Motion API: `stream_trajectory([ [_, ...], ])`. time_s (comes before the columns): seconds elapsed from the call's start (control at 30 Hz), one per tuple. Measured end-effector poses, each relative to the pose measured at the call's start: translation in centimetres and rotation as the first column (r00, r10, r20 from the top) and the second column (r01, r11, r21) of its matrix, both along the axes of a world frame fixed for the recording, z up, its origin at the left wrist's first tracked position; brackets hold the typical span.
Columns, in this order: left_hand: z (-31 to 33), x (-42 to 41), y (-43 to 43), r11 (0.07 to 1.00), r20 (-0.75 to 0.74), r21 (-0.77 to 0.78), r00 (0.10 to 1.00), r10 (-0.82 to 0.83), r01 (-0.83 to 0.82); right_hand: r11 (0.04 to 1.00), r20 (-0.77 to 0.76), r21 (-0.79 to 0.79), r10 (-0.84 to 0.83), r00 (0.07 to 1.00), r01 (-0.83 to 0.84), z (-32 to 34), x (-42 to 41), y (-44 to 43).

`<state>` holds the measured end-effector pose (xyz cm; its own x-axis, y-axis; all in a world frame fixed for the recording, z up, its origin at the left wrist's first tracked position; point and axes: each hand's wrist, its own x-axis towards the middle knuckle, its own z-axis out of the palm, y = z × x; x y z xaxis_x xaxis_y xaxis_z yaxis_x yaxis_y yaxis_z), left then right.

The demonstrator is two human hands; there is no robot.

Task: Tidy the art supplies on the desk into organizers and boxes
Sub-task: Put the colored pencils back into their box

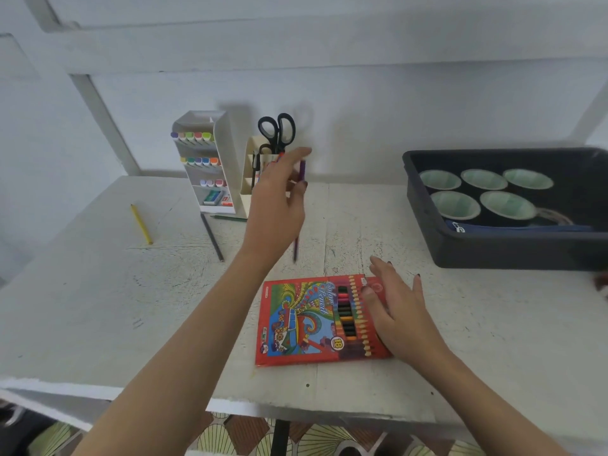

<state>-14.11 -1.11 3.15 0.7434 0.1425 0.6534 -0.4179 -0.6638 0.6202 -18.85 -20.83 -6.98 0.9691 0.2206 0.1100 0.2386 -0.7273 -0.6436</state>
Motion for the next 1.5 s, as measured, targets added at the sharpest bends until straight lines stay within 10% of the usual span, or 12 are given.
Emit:
stream_trajectory([
  [0.17, 0.9, -1.3, -2.5, 0.879, -0.149, -0.471, 0.976, -0.156, 0.069, 0.99, 0.064, 0.137, 0.035, 0.997, -0.043, 1.2, -0.3, 0.4],
  [0.47, -3.7, -3.5, -4.3, 0.697, -0.294, -0.716, 0.92, -0.257, -0.034, 0.988, 0.223, 0.151, -0.014, 0.975, -0.021, 1.6, 0.3, 0.3],
  [0.87, -9.9, -5.6, -1.2, 0.966, -0.605, 0.061, 0.76, 0.237, -0.252, 0.969, 0.291, -0.122, -0.17, 0.941, 0.213, -0.2, 1.7, -6.4],
  [1.5, -10.9, -6.3, -0.7, 0.971, -0.552, -0.086, 0.822, 0.139, -0.222, 0.954, 0.288, -0.254, -0.084, 0.954, 0.161, -0.8, 3.0, -5.6],
])
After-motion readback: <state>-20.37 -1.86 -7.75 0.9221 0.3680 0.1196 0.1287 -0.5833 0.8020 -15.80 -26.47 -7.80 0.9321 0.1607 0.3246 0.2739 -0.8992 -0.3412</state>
